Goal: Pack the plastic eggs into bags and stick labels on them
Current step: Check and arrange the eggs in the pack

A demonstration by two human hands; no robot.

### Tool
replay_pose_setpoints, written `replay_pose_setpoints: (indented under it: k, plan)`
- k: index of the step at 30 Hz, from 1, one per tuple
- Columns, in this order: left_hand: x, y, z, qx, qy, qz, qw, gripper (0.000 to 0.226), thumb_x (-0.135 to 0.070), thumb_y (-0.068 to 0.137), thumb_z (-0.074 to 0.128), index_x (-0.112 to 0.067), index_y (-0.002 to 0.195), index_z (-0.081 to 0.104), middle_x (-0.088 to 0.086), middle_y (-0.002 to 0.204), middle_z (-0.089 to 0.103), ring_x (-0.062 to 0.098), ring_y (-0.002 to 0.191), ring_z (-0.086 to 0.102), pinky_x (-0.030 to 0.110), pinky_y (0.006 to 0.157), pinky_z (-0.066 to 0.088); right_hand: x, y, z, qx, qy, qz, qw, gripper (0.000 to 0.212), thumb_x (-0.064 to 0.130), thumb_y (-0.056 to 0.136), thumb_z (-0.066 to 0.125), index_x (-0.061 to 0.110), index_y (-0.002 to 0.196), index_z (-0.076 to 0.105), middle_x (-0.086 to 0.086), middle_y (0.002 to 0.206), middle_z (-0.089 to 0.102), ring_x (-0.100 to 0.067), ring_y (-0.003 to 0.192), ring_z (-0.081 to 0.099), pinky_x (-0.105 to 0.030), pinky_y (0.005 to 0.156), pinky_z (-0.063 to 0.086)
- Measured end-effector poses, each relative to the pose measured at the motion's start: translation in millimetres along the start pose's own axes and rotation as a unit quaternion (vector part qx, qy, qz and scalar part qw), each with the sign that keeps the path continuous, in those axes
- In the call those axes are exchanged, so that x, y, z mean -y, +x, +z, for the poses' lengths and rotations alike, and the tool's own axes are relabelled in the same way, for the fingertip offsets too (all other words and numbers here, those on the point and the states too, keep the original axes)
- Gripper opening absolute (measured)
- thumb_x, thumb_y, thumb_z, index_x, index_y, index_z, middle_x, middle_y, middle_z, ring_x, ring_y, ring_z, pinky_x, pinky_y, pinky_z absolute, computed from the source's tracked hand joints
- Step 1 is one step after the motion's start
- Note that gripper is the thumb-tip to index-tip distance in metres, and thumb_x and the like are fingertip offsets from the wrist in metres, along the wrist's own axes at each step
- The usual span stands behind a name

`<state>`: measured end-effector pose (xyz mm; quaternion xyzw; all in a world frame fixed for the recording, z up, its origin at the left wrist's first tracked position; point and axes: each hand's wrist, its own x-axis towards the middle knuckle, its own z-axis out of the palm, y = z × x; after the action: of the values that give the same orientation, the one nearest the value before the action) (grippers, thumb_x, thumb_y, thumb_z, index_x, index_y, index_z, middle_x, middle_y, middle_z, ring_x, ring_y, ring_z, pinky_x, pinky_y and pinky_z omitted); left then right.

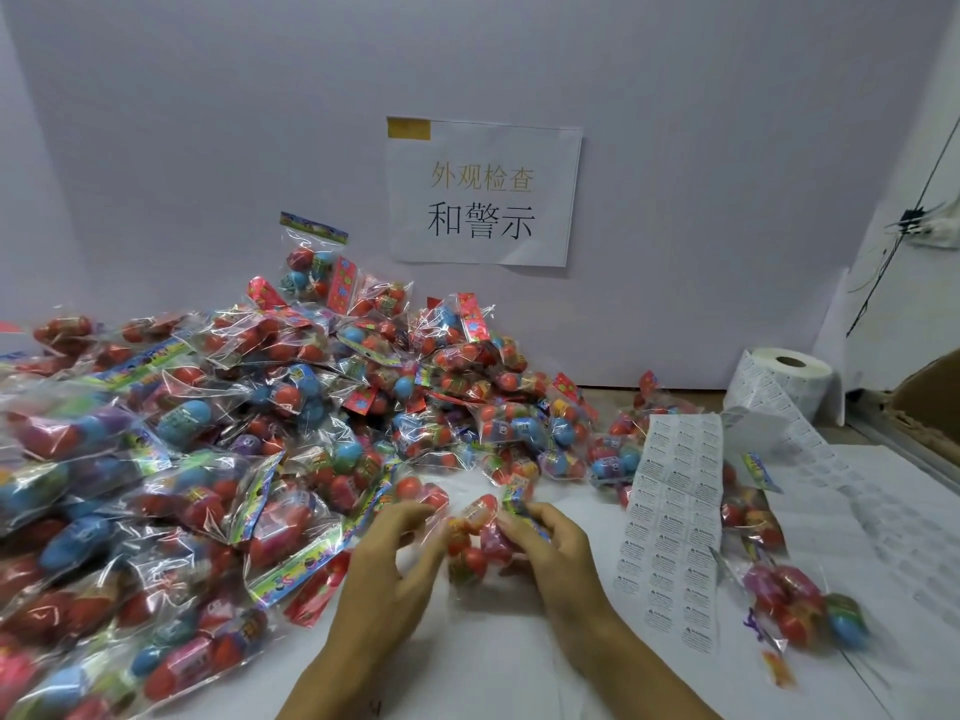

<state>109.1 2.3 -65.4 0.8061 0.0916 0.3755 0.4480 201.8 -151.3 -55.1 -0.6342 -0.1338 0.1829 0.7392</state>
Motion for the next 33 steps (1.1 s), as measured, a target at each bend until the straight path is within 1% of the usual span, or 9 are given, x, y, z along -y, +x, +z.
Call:
replay_pose_setpoints:
  k: [5, 9, 12, 15, 17, 22, 27, 31, 33]
  plan:
    - [-4.9, 1.1, -4.3, -0.042, 0.011, -0.047, 0.998, 0.021, -0.023, 0.093, 0.073, -0.038, 0.103, 0.062, -0.018, 0.110, 0.065, -0.002, 0.105, 0.060, 0.028, 0.087, 0.049, 4.0, 0.8, -4.8, -0.002, 0.097, 0.001, 0.995, 0.015, 0.015, 0.089, 0.072, 0.011, 0.103, 0.074, -0.015, 0.092, 0.076, -0.021, 0.078, 0.073, -0.031, 0.065, 0.058]
    - [-11.0, 1.7, -6.7, -0.010, -0.005, -0.040, 0.999, 0.007, -0.032, 0.096, 0.066, -0.038, 0.093, 0.070, -0.023, 0.105, 0.067, -0.016, 0.107, 0.055, 0.016, 0.092, 0.040, 5.7, 0.8, -5.6, 0.043, 0.136, -0.002, 0.990, 0.037, 0.013, 0.075, 0.078, 0.005, 0.110, 0.068, -0.021, 0.101, 0.074, -0.028, 0.085, 0.073, -0.033, 0.068, 0.059]
    - [-17.8, 0.7, -7.1, 0.021, -0.143, -0.086, 0.986, 0.040, -0.049, 0.099, 0.051, -0.021, 0.096, 0.078, -0.004, 0.093, 0.077, 0.001, 0.092, 0.068, 0.012, 0.083, 0.047, 4.5, -1.9, -2.7, 0.091, 0.118, -0.013, 0.989, 0.042, 0.014, 0.076, 0.070, 0.002, 0.116, 0.067, -0.025, 0.107, 0.073, -0.035, 0.087, 0.073, -0.035, 0.072, 0.059]
    - [-21.5, 3.8, -7.4, 0.020, -0.254, -0.129, 0.958, 0.022, -0.039, 0.089, 0.068, -0.021, 0.096, 0.077, 0.008, 0.088, 0.077, 0.022, 0.075, 0.075, 0.027, 0.066, 0.058, 3.0, -4.6, -0.5, 0.110, 0.082, -0.020, 0.990, 0.043, 0.015, 0.078, 0.068, 0.006, 0.120, 0.068, -0.022, 0.111, 0.073, -0.038, 0.094, 0.073, -0.039, 0.075, 0.059]
    - [-21.8, 5.0, -9.4, 0.030, -0.294, -0.165, 0.941, 0.013, -0.032, 0.083, 0.075, -0.024, 0.093, 0.077, 0.011, 0.087, 0.077, 0.030, 0.073, 0.075, 0.034, 0.062, 0.060, 4.8, -6.9, 0.7, 0.115, 0.066, -0.018, 0.991, 0.040, 0.018, 0.079, 0.068, 0.010, 0.118, 0.070, -0.021, 0.110, 0.073, -0.038, 0.095, 0.073, -0.041, 0.074, 0.059]
    - [-20.2, 5.1, -11.3, 0.038, -0.335, -0.226, 0.914, 0.021, -0.031, 0.077, 0.081, -0.015, 0.087, 0.073, 0.014, 0.087, 0.074, 0.036, 0.076, 0.074, 0.039, 0.062, 0.060, 9.7, -12.5, 4.0, 0.107, 0.049, -0.018, 0.993, 0.033, 0.035, 0.084, 0.071, 0.015, 0.111, 0.074, -0.021, 0.106, 0.073, -0.034, 0.092, 0.072, -0.038, 0.068, 0.058]
    - [-23.2, 4.6, -9.7, 0.039, -0.329, -0.230, 0.915, 0.023, -0.027, 0.078, 0.078, -0.010, 0.092, 0.071, 0.016, 0.088, 0.075, 0.034, 0.077, 0.074, 0.040, 0.061, 0.060, 11.3, -14.5, 5.7, 0.100, 0.035, -0.015, 0.994, 0.026, 0.034, 0.081, 0.075, 0.017, 0.101, 0.076, -0.020, 0.101, 0.074, -0.030, 0.085, 0.072, -0.036, 0.064, 0.057]
    - [-25.3, 3.0, -11.0, 0.065, -0.318, -0.257, 0.910, 0.044, -0.046, 0.072, 0.082, -0.015, 0.102, 0.071, 0.015, 0.096, 0.074, 0.034, 0.085, 0.074, 0.048, 0.072, 0.062, 13.4, -15.2, 4.8, 0.101, 0.004, 0.006, 0.995, 0.024, 0.039, 0.076, 0.076, 0.022, 0.093, 0.075, -0.009, 0.089, 0.074, -0.023, 0.078, 0.069, -0.029, 0.059, 0.050]
    - [-25.2, 1.5, -11.3, 0.099, -0.310, -0.263, 0.908, 0.049, -0.052, 0.070, 0.081, -0.020, 0.105, 0.073, 0.010, 0.100, 0.074, 0.032, 0.091, 0.075, 0.045, 0.075, 0.061, 13.5, -15.6, 4.8, 0.109, -0.017, 0.018, 0.994, 0.034, 0.044, 0.071, 0.077, 0.019, 0.094, 0.072, -0.006, 0.084, 0.071, -0.020, 0.074, 0.065, -0.027, 0.060, 0.048]
